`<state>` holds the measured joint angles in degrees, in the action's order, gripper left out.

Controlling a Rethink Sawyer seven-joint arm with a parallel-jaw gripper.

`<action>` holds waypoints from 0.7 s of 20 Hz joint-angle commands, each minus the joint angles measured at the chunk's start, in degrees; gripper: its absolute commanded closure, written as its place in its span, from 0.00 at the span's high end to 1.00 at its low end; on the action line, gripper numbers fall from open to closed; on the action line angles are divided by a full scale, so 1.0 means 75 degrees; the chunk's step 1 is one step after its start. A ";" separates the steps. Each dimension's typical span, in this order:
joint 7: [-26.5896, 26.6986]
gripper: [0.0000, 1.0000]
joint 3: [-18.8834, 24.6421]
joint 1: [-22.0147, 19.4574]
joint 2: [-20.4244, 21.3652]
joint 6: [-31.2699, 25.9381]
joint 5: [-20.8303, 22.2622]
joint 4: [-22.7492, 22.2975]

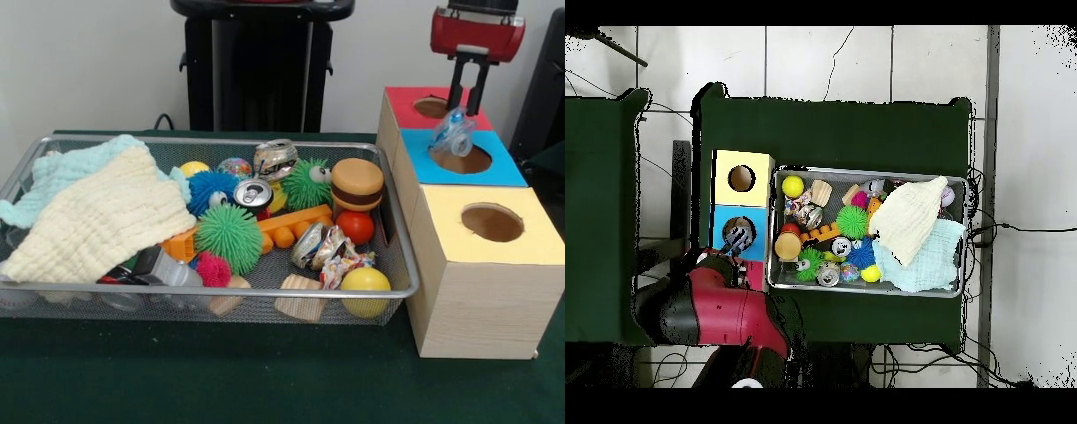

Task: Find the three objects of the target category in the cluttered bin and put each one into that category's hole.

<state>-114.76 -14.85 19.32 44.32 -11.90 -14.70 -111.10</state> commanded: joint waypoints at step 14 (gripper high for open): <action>-0.1555 0.00 0.0376 -0.0060 -0.0468 0.0471 -0.0267 0.0173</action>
<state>-114.76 -14.70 19.15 44.18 -10.86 -14.71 -111.07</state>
